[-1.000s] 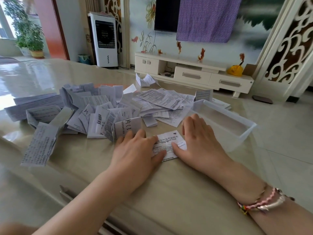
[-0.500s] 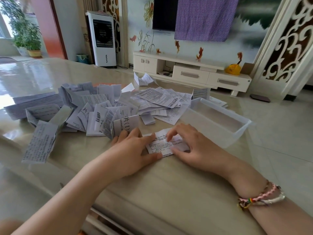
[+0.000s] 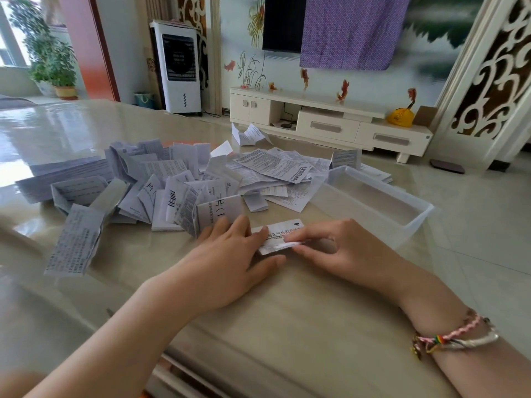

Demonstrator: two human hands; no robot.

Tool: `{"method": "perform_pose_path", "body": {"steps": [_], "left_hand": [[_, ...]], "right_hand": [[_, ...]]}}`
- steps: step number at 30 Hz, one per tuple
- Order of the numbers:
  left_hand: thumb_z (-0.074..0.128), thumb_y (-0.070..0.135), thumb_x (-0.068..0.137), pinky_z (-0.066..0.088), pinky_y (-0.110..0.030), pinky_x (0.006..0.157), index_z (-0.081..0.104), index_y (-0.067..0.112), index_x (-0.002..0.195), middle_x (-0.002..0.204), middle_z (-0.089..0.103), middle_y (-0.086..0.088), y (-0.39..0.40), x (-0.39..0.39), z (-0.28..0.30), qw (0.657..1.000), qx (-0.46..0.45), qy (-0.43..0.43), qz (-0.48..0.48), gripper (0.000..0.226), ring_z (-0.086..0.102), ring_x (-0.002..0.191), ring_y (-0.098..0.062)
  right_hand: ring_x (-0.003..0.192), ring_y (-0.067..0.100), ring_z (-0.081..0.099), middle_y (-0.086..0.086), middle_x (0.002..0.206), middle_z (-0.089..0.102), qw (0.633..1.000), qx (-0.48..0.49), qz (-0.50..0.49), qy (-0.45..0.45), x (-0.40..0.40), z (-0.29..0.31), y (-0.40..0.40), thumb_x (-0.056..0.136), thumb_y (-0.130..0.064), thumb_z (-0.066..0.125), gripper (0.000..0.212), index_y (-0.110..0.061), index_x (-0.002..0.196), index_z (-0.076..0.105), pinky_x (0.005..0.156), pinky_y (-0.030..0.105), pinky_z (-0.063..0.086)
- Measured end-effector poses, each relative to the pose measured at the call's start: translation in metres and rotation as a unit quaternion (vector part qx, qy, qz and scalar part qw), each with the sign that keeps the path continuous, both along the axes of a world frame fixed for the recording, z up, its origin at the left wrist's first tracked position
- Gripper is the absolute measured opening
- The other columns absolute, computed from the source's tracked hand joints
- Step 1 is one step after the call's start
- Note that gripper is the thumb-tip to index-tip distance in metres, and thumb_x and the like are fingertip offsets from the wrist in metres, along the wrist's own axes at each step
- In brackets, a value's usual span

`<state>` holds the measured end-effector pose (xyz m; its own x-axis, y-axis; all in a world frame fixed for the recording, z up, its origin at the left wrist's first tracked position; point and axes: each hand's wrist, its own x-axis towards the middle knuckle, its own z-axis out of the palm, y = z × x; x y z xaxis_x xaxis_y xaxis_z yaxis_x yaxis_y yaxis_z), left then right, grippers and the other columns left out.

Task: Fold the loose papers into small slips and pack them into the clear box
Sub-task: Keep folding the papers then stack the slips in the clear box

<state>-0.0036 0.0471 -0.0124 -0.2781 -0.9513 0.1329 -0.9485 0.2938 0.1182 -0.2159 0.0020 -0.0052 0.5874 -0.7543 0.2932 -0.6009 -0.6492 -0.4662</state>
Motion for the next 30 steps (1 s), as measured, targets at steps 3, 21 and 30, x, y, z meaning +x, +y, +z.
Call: {"method": "perform_pose_path", "body": {"steps": [3, 21, 30], "left_hand": [[0.008, 0.073, 0.079, 0.032, -0.032, 0.098, 0.040, 0.040, 0.136, 0.097, 0.030, 0.009, 0.000, 0.000, 0.001, 1.000, 0.005, 0.027, -0.001, 0.073, 0.035, 0.106, -0.018], [0.047, 0.033, 0.097, 0.047, -0.035, 0.084, 0.052, 0.028, 0.120, 0.119, 0.044, 0.007, -0.013, -0.014, -0.006, 0.982, -0.094, 0.123, 0.104, 0.024, 0.046, 0.111, -0.019], [0.039, 0.051, 0.096, 0.041, -0.033, 0.096, 0.060, 0.034, 0.123, 0.121, 0.045, 0.011, -0.007, -0.006, -0.006, 0.995, -0.070, 0.050, 0.050, 0.039, 0.038, 0.115, -0.017]], "right_hand": [[0.092, -0.005, 0.064, -0.021, 0.093, 0.071, 0.999, 0.015, -0.008, -0.042, 0.005, 0.001, -0.004, 0.090, -0.034, 0.065, 0.012, -0.031, 0.097, 0.074, 0.088, 0.027, 0.049], [0.090, 0.004, 0.048, -0.007, 0.094, 0.053, 0.991, -0.047, -0.121, 0.032, 0.024, -0.014, -0.030, 0.088, -0.028, 0.064, 0.016, -0.021, 0.101, 0.058, 0.080, 0.024, 0.040], [0.104, 0.008, 0.055, -0.012, 0.110, 0.059, 0.996, -0.059, 0.012, 0.059, 0.009, -0.013, -0.014, 0.086, -0.052, 0.052, 0.037, -0.028, 0.111, 0.064, 0.093, 0.036, 0.045]]}}
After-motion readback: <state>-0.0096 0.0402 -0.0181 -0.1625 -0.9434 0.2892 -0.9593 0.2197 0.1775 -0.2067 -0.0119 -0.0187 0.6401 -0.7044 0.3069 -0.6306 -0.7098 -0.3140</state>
